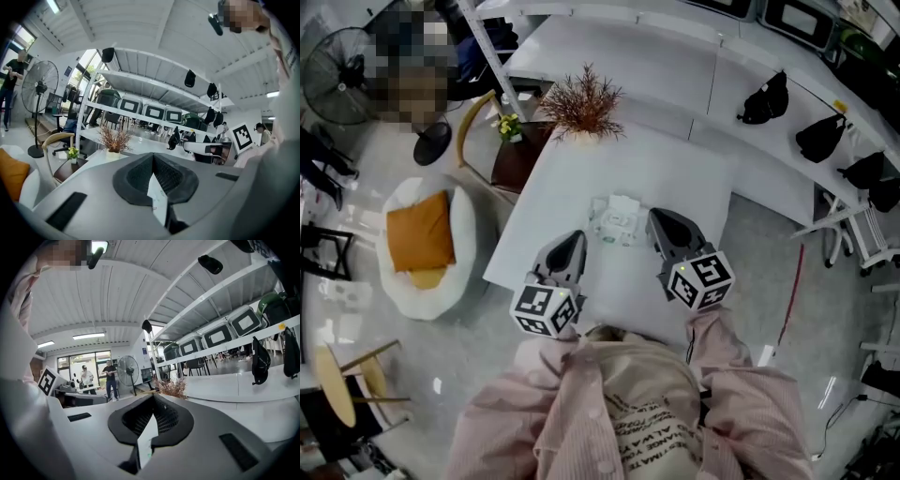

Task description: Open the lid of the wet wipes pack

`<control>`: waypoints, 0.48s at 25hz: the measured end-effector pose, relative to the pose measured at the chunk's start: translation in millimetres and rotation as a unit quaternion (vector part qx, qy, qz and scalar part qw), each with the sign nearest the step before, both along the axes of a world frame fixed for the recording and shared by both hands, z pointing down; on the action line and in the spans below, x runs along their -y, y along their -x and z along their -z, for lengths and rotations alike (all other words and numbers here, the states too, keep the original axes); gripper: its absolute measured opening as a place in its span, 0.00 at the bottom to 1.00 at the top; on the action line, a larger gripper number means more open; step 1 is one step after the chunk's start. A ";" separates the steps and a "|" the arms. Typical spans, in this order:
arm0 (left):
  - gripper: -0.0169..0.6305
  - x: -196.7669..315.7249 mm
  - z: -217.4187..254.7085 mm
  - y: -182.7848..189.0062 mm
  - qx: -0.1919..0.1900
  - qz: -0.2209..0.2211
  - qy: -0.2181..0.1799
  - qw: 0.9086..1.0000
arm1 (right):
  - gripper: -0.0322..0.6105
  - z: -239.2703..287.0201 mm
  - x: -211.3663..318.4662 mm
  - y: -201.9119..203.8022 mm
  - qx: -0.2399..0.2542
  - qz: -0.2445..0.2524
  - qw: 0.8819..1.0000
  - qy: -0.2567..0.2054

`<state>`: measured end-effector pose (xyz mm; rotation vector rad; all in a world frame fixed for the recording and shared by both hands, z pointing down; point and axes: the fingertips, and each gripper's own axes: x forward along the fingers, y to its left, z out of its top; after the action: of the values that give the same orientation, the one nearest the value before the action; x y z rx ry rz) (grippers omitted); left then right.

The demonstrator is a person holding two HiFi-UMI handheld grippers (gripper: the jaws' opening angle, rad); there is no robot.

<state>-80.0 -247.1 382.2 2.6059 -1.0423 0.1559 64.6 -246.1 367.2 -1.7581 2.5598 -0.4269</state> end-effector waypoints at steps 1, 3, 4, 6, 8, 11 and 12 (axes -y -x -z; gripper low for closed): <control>0.02 -1.2 4.5 2.3 0.000 0.002 -0.004 1.000 | 0.05 4.9 -1.5 -0.7 0.000 -0.001 1.000 -0.004; 0.02 -3.8 12.5 6.5 -0.001 0.004 -0.011 1.000 | 0.05 13.4 -5.1 -1.7 -0.003 -0.003 1.000 -0.011; 0.02 -4.4 16.4 8.4 -0.001 0.005 -0.015 1.000 | 0.05 17.6 -6.8 -2.0 -0.005 -0.004 1.000 -0.015; 0.02 -4.1 24.3 12.0 -0.001 0.007 -0.023 1.000 | 0.05 25.5 -9.3 -2.5 -0.006 -0.007 1.000 -0.023; 0.02 -3.6 31.5 14.8 -0.003 0.009 -0.030 0.999 | 0.05 32.0 -11.9 -3.1 -0.008 -0.009 1.000 -0.029; 0.02 -3.7 40.8 17.1 -0.005 0.011 -0.040 0.999 | 0.05 39.9 -15.5 -5.3 -0.010 -0.014 0.999 -0.038; 0.02 -3.8 43.5 17.8 -0.005 0.012 -0.044 0.999 | 0.05 42.6 -16.4 -6.5 -0.010 -0.017 0.999 -0.041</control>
<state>-97.9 -243.3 338.7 2.6677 -1.0992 0.0935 71.1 -229.7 324.6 -1.7833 2.5179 -0.3021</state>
